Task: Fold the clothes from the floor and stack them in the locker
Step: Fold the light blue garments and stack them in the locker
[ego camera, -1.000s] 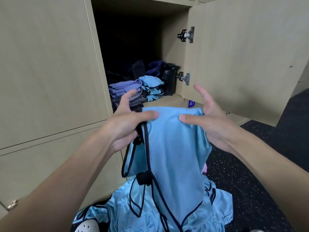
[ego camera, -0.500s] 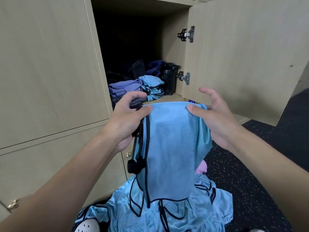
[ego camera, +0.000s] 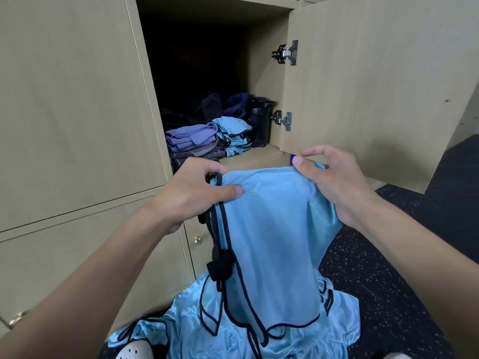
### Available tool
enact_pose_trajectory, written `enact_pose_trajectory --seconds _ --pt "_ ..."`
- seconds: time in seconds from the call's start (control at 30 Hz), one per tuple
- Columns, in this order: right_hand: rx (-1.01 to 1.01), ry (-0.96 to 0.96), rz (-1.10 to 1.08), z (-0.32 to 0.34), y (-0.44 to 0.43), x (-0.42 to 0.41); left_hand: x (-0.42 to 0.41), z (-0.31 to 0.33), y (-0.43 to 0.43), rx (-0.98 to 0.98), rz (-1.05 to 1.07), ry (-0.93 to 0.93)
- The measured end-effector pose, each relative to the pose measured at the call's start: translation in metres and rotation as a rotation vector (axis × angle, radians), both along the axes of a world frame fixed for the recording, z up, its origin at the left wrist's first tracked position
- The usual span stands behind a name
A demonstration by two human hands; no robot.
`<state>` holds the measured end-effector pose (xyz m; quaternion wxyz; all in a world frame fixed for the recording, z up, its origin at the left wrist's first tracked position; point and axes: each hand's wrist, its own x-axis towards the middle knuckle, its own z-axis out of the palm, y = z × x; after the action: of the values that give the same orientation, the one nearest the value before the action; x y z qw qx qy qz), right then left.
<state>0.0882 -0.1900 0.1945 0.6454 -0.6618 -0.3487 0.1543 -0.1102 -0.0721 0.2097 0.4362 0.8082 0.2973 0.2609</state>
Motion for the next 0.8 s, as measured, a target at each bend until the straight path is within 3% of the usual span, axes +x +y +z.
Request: enact_pose_trajectory --seconds 0.13,0.27,0.4,0.47,0.6,0.67,0.8 --pt "0.001 -0.032 -0.045 -0.002 0.002 0.003 -0.004 0.003 0.003 0.073 0.001 0.013" --pt "-0.075 -0.117 -0.054 -0.003 0.003 0.006 -0.003 -0.002 0.01 0.36 0.095 0.062" --pt "-0.243 -0.466 -0.142 -0.004 0.0 0.012 -0.002 -0.005 0.01 0.366 0.077 -0.02" --pt "-0.3 -0.62 -0.05 -0.001 -0.003 0.008 -0.001 -0.005 0.009 0.38 0.072 -0.038" --pt "-0.341 -0.49 0.471 -0.001 -0.006 -0.009 0.002 -0.005 0.006 0.364 0.035 -0.062" --pt "-0.388 -0.543 0.48 -0.011 -0.001 -0.009 0.003 -0.004 0.005 0.353 0.028 -0.066" --pt "-0.445 -0.691 0.296 -0.012 0.001 -0.007 -0.001 -0.003 0.008 0.355 0.07 -0.033"
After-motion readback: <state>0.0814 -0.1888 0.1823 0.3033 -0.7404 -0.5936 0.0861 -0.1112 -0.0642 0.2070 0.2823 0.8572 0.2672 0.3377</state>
